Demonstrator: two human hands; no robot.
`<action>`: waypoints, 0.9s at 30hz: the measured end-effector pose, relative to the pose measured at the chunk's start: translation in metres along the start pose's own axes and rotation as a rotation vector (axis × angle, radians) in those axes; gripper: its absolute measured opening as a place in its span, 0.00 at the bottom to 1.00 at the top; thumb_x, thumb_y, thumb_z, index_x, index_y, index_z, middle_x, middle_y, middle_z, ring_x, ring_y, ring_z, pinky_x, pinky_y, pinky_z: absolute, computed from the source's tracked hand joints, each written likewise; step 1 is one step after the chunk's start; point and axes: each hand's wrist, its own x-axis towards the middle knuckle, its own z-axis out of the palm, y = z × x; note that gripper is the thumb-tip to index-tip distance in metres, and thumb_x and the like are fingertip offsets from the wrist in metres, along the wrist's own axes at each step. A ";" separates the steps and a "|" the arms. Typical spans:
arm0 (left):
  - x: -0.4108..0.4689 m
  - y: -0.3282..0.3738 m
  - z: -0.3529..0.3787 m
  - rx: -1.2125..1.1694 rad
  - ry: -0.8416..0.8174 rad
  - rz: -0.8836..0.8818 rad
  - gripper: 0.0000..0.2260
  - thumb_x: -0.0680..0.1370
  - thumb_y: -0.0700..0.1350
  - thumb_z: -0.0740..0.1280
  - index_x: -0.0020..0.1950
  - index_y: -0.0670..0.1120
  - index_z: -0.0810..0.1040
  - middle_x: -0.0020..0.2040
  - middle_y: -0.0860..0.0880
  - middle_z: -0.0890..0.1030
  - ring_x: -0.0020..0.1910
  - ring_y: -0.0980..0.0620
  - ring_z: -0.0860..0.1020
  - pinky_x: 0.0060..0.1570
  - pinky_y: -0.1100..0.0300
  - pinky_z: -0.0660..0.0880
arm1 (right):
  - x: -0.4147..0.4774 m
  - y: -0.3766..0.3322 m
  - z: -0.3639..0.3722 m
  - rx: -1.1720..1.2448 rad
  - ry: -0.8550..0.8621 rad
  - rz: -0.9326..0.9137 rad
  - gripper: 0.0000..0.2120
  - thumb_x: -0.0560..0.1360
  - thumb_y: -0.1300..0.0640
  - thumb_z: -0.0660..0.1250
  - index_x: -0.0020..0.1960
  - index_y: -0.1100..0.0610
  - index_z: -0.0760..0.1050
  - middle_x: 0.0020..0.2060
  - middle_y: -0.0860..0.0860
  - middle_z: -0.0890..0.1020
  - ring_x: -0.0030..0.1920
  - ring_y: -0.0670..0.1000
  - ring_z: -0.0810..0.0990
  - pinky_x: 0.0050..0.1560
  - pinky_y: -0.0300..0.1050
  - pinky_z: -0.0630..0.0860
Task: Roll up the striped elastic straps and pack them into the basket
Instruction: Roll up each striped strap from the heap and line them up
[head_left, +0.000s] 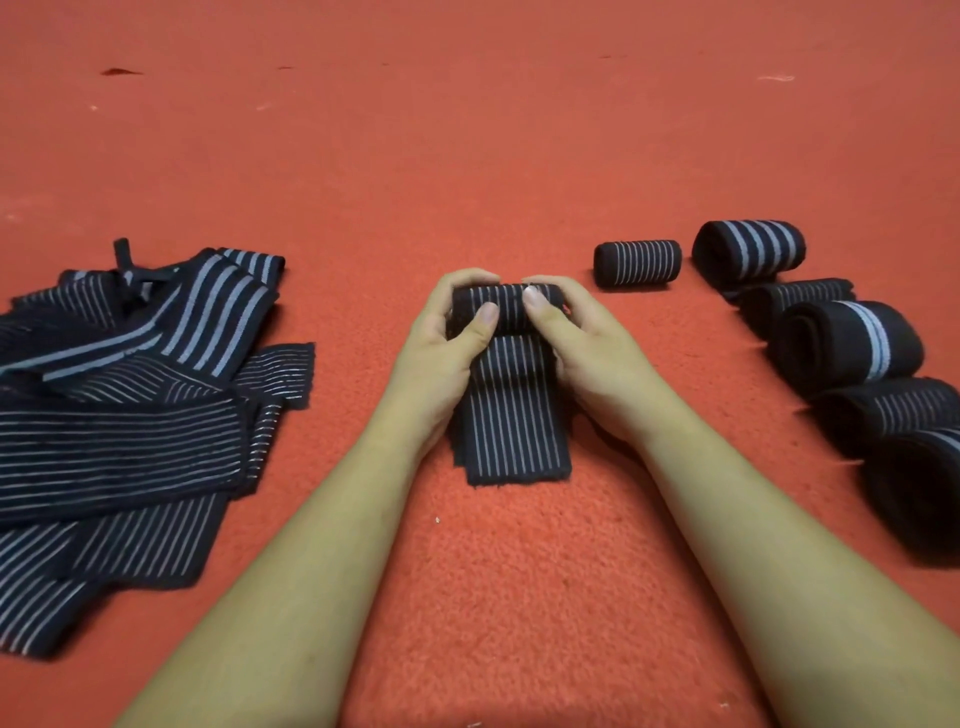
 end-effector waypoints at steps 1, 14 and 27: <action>0.000 0.000 0.000 0.009 -0.017 0.010 0.09 0.78 0.45 0.67 0.55 0.58 0.79 0.52 0.49 0.79 0.52 0.50 0.77 0.58 0.46 0.75 | 0.000 0.000 0.000 -0.032 0.021 0.005 0.15 0.79 0.46 0.64 0.59 0.56 0.76 0.48 0.52 0.80 0.49 0.49 0.78 0.54 0.54 0.75; 0.001 0.000 0.008 -0.038 0.089 -0.165 0.14 0.76 0.58 0.67 0.53 0.49 0.75 0.48 0.50 0.81 0.48 0.53 0.80 0.56 0.50 0.76 | -0.002 0.000 0.000 -0.171 0.012 -0.106 0.11 0.81 0.57 0.64 0.63 0.56 0.73 0.48 0.49 0.77 0.48 0.44 0.76 0.55 0.42 0.73; -0.001 0.001 0.009 0.125 0.052 -0.068 0.16 0.81 0.56 0.64 0.67 0.51 0.71 0.55 0.52 0.79 0.52 0.58 0.78 0.57 0.60 0.75 | -0.003 0.001 -0.001 -0.109 0.002 -0.129 0.11 0.81 0.53 0.64 0.60 0.57 0.70 0.45 0.49 0.75 0.46 0.44 0.74 0.52 0.43 0.73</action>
